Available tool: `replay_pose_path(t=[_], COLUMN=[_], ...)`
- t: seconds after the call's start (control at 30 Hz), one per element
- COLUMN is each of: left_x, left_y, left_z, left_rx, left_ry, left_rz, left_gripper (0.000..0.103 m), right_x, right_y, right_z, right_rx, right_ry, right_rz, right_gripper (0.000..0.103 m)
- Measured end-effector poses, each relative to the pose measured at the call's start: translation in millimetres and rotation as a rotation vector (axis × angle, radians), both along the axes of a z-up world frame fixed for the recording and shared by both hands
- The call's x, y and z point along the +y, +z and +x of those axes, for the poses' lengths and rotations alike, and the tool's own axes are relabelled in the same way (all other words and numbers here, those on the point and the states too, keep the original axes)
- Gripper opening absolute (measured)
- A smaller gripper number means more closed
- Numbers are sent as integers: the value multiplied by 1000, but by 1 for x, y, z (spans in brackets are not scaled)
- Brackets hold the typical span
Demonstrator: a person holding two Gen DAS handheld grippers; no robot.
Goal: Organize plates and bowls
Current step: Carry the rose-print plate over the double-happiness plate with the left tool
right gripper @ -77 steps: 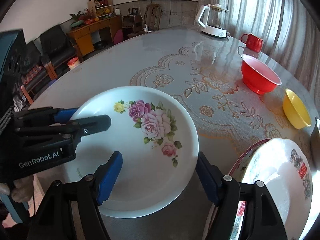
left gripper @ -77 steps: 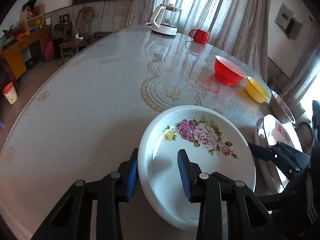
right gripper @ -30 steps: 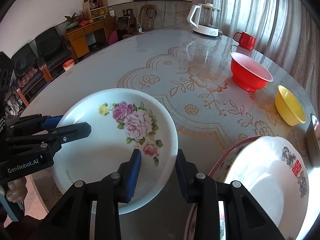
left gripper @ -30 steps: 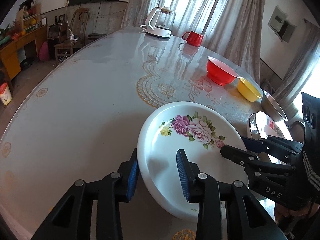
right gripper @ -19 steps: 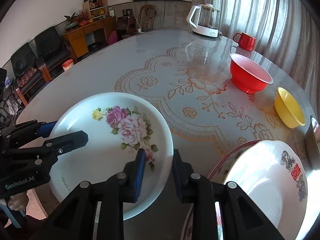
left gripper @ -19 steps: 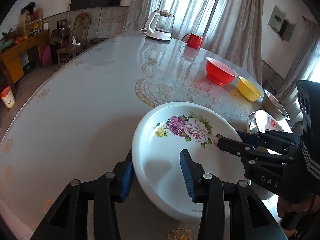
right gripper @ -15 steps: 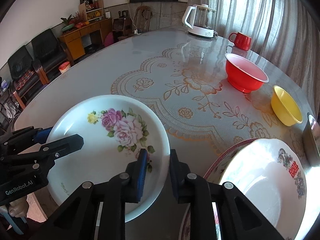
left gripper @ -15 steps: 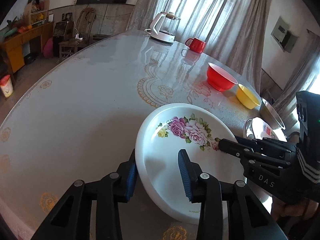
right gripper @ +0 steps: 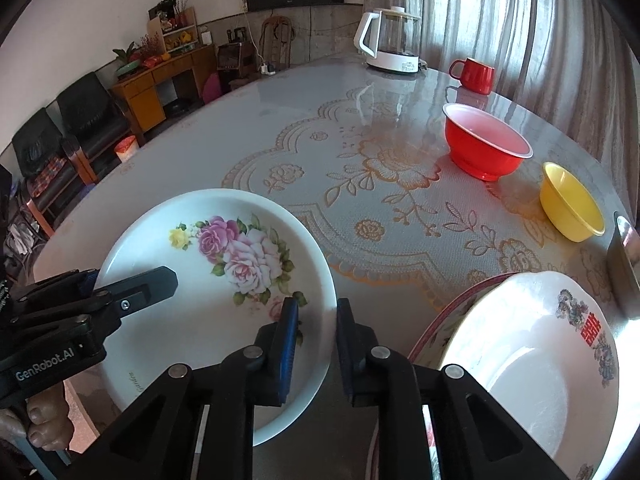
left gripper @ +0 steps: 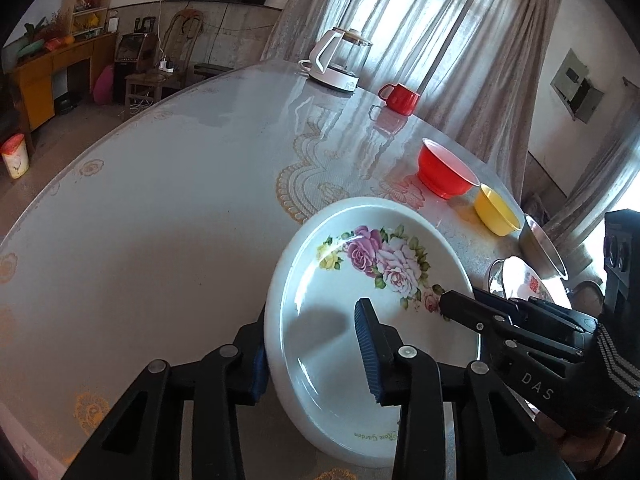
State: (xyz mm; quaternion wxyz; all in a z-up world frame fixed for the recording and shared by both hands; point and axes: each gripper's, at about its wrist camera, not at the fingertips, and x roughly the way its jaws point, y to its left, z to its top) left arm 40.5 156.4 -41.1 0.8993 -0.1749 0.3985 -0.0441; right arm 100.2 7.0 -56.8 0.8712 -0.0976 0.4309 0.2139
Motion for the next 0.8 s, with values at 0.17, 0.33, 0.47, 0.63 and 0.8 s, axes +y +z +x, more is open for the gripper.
replay_pose_path(t=[0.17, 0.33, 0.47, 0.63, 0.8], left_x=[-6, -15, -28, -38, -51], left_y=[9, 22, 34, 43, 52], left_z=[-2, 2, 6, 11, 13], left_rx=[-19, -50, -79, -98, -115], left_ry=[-19, -50, -79, -104, -139], left_rz=[-9, -12, 7, 4, 18], left_gripper=[37, 37, 37, 37, 37], right_x=[-11, -26, -41, -56, -71], right_y=[10, 17, 20, 26, 32], right_z=[1, 1, 1, 0, 0], right_rx=[-12, -9, 14, -1, -12], right_ry=[-7, -31, -73, -112, -144], right_rz=[59, 110, 156, 186, 214], right_gripper=[18, 18, 18, 18, 18])
